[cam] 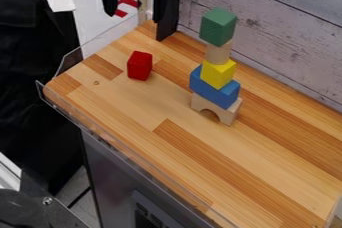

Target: Put the red block to the top of the green block

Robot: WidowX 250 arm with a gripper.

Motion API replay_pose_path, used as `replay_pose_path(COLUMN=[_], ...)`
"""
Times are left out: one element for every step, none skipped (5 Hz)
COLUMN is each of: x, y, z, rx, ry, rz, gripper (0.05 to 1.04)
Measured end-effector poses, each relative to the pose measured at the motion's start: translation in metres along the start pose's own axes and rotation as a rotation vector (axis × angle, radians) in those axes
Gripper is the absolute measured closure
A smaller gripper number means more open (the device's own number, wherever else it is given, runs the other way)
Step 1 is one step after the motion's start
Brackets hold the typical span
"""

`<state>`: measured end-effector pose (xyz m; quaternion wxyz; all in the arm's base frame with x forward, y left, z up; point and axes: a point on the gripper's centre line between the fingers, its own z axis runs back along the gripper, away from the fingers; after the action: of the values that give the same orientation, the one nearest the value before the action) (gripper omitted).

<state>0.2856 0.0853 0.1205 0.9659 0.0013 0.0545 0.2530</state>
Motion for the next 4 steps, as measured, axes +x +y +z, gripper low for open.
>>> replay_pose_path(x=[-0.002, 0.0, 0.001, 0.004], y=[0.001, 0.004, 0.003, 0.003], z=[-0.01, -0.026, -0.035, -0.041], rx=[0.007, 0.045, 0.047, 0.033], ry=[0.036, 0.078, 0.105, 0.115], rz=[0.003, 0.016, 0.02, 0.017], gripper=[0.083, 0.083, 0.083, 0.083])
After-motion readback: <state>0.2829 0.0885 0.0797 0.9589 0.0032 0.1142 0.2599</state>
